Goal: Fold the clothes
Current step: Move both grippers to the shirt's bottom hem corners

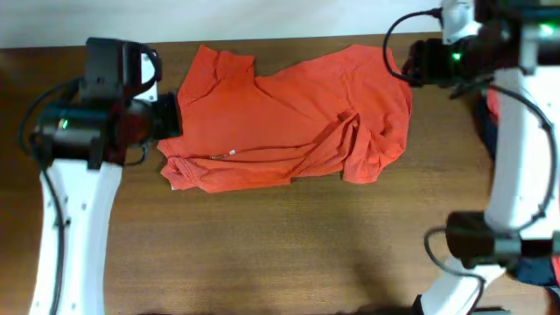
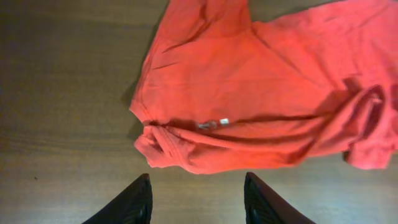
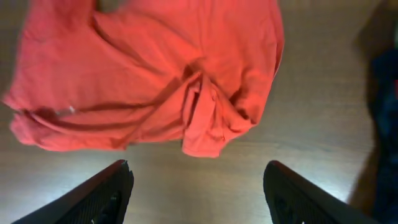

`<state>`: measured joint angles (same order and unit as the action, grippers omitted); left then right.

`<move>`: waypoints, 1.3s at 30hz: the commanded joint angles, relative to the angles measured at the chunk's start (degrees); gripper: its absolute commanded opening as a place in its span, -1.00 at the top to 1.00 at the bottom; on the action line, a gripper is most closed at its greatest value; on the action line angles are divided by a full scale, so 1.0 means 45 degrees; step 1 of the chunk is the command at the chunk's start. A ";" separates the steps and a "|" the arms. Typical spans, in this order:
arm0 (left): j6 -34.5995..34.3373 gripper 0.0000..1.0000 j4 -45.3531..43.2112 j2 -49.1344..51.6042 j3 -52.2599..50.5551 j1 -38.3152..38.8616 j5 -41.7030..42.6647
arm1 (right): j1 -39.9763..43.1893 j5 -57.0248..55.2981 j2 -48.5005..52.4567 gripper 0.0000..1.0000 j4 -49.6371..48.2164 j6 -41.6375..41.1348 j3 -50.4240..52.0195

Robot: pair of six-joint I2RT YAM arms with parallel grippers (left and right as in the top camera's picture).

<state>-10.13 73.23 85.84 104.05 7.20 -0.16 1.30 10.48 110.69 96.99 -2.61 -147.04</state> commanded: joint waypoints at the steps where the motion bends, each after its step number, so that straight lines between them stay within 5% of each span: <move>1: -0.0593 0.05 0.0321 -0.0767 0.0126 0.0379 -0.0733 | -0.0034 -0.0845 -0.2093 -0.42 0.0083 -0.0544 0.0597; 8: -0.2322 0.05 0.1676 -0.1413 -0.0024 0.0413 -0.1734 | -0.0034 -0.2157 -0.5547 -0.42 0.0078 -0.1564 0.5489; 14: -0.3322 0.07 0.0913 -0.1413 -0.2720 0.0427 -0.1141 | -0.0034 -0.1496 -0.6377 -0.40 -0.0767 -0.1865 1.0423; 19: -0.3706 0.20 -0.1758 -0.1413 -0.6363 0.0427 0.1001 | -0.0214 -0.0597 -0.6353 -0.40 -0.3177 -0.1817 1.3172; 26: -0.4119 0.18 -0.5950 -0.1399 -1.0579 0.0427 0.1292 | -0.0816 0.0627 -0.5741 -0.40 -0.7368 -0.0704 1.6417; 39: -0.6246 0.29 -1.1030 -0.1355 -1.4124 0.0427 0.1253 | -0.0869 -0.0131 -0.3759 -0.32 -1.0297 -0.1647 1.7262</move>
<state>-35.70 25.41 79.88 42.26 8.99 4.78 -2.26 11.64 92.14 51.31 -7.90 -69.67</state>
